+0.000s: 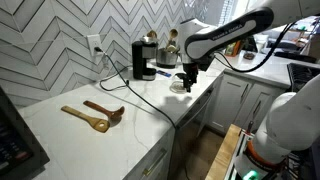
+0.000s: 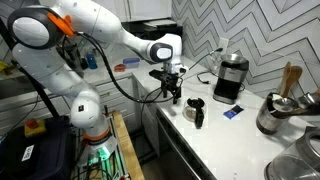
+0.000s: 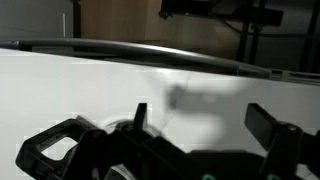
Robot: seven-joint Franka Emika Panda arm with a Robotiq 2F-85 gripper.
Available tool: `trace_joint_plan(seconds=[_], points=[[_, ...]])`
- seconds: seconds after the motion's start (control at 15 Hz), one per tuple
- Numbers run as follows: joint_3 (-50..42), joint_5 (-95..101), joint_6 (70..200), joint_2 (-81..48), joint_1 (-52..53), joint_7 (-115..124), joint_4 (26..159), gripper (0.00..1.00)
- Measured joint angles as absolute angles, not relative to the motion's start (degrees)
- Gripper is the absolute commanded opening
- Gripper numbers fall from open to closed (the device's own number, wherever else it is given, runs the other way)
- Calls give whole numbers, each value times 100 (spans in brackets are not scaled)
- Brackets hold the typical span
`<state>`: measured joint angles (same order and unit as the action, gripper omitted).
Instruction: Remove the silver plate from the top of coffee maker, then open the lid of coffee maker
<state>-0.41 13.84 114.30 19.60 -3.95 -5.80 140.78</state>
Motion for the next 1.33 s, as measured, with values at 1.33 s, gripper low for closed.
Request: trace_joint_plan(seconds=[1.33], points=[[111, 1675, 12391, 1645, -375, 429, 12050, 100]])
